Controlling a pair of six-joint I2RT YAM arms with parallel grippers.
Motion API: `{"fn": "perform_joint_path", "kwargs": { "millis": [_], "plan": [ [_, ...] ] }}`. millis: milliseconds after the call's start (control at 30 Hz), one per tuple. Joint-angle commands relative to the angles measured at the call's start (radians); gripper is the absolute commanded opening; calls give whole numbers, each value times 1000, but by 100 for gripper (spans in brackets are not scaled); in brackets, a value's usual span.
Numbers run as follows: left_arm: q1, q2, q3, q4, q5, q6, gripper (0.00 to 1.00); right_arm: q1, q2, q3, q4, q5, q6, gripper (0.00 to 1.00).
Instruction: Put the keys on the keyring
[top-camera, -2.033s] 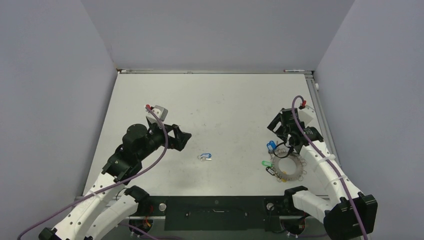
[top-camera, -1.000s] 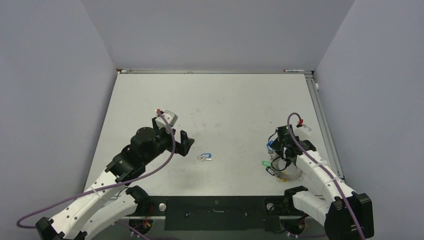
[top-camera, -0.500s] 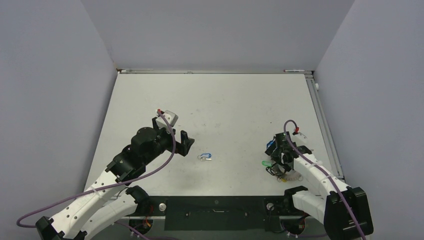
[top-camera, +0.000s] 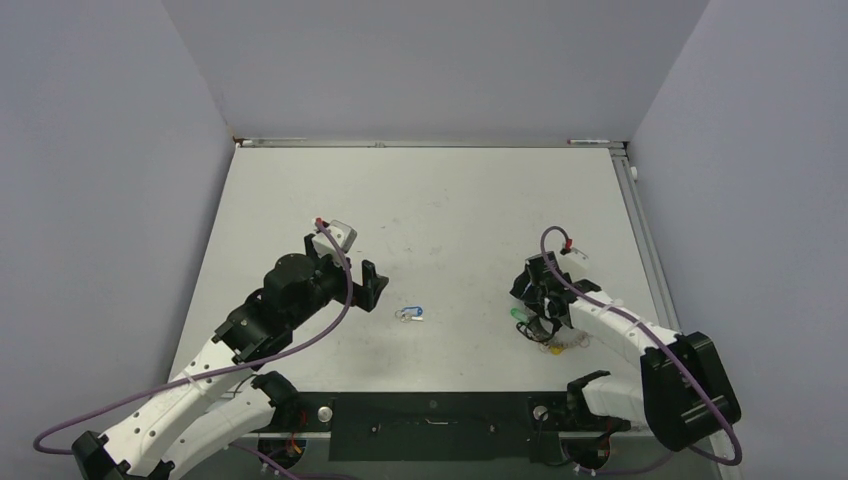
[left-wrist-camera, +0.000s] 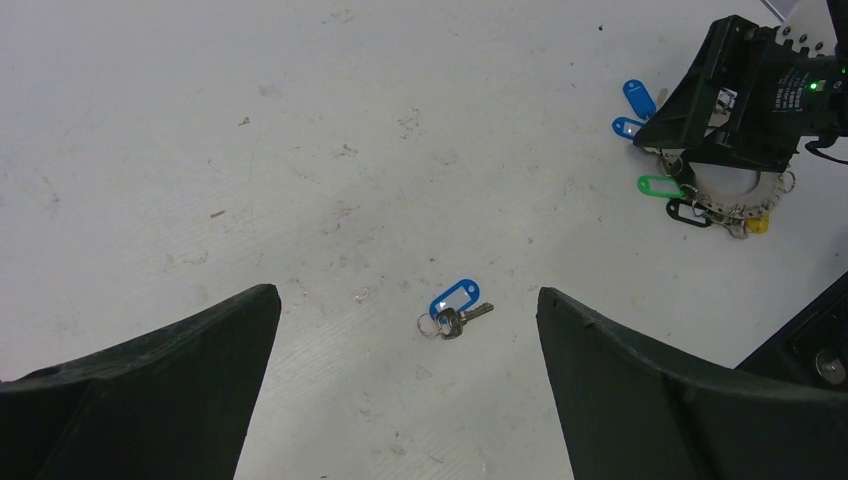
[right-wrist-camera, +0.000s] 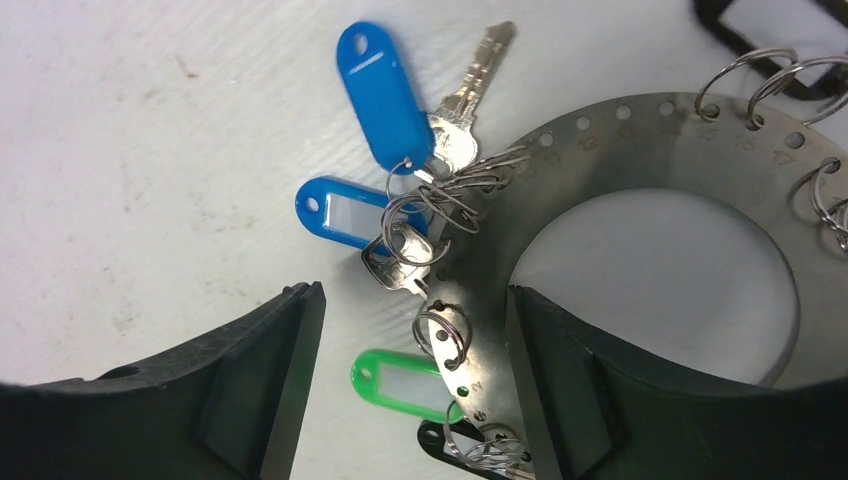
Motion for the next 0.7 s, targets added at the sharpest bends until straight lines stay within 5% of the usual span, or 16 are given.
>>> {"fn": "perform_joint_path", "kwargs": {
  "millis": [0,667],
  "plan": [
    [-5,3,9,9,-19,17,100,82,121,17,76,-64,92,67],
    [-5,7,5,11,-39,26,100,345,642,470,218,-66,201,64]
  ]
}}
